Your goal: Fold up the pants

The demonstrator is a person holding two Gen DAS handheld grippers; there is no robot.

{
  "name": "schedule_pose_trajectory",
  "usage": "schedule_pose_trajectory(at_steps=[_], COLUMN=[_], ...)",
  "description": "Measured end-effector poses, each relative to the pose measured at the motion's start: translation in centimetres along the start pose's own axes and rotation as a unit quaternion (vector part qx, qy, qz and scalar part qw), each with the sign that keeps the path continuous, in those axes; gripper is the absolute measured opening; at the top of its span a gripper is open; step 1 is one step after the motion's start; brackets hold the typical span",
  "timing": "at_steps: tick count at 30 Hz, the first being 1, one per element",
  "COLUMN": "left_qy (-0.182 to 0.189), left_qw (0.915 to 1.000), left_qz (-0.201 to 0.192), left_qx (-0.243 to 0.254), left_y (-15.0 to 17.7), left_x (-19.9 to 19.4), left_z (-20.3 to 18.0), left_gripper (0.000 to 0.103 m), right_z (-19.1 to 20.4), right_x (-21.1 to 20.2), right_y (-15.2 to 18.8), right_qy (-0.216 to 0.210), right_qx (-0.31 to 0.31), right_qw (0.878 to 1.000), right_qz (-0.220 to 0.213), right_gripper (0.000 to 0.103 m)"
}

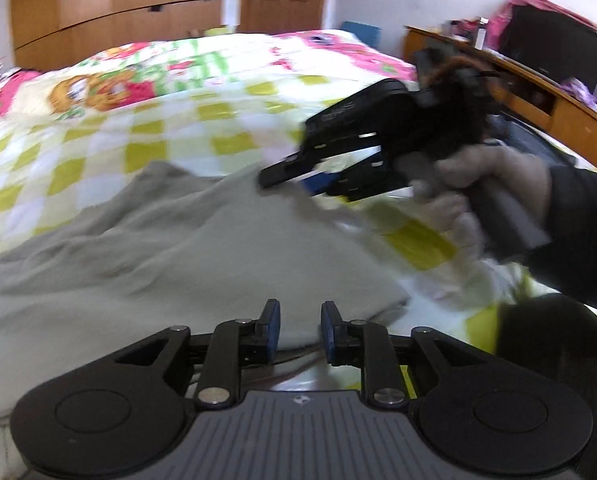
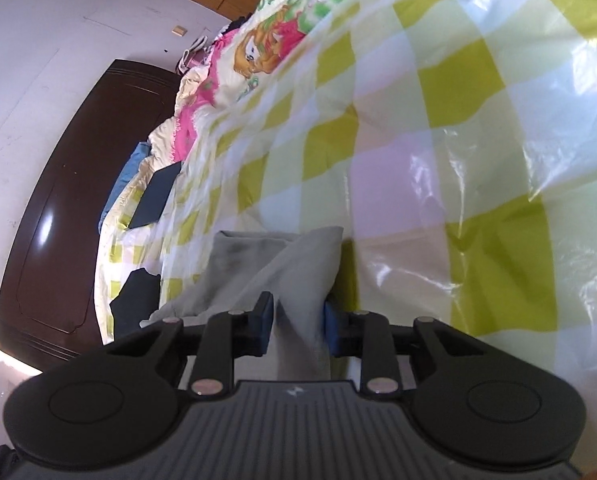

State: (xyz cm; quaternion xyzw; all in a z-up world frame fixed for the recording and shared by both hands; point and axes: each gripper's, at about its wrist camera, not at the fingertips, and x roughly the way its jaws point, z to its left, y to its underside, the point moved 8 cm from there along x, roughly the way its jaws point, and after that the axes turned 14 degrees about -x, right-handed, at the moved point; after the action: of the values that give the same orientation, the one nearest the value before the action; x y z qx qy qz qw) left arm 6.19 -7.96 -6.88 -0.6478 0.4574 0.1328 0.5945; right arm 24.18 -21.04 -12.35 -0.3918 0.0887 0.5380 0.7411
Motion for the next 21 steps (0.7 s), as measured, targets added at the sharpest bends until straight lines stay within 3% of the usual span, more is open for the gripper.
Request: schedule_pose_trajectory(at_steps=[2, 5, 6, 8, 11, 21], left_qy=[-0.006, -0.017, -0.016, -0.013, -0.014, 0.086], left_qw=[0.9995, 0.999, 0.9991, 0.9988, 0.9983, 0.9922], left_qz=[0.025, 0.029, 0.029, 0.035, 0.039, 0.05], left_qx=[0.021, 0.03, 0.029, 0.032, 0.041, 0.075], left_y=[1.2, 2.0, 1.9, 2.0, 2.2, 1.6], left_x=[1.2, 1.8, 1.6, 1.3, 1.6, 2.6], left_z=[-0.7, -1.1, -1.2, -1.5, -2.5, -10.0], left_gripper=[0.042, 0.042, 0.042, 0.042, 0.042, 0.042], right_z=[-0.2, 0.3, 0.5, 0.8, 0.7, -5.4], right_x=[1.0, 2.0, 2.3, 2.3, 0.4, -7.1], right_y=[0.3, 0.3, 0.3, 0.3, 0.3, 0.4], right_qy=[-0.005, -0.025, -0.024, -0.023, -0.03, 0.065], right_qx=[0.01, 0.018, 0.014, 0.011, 0.01, 0.044], right_qw=[1.0, 0.999, 1.0, 1.0, 0.999, 0.997], right_qz=[0.012, 0.007, 0.008, 0.011, 0.0, -0.028], right_gripper=[0.035, 0.039, 0.036, 0.007, 0.006, 0.007])
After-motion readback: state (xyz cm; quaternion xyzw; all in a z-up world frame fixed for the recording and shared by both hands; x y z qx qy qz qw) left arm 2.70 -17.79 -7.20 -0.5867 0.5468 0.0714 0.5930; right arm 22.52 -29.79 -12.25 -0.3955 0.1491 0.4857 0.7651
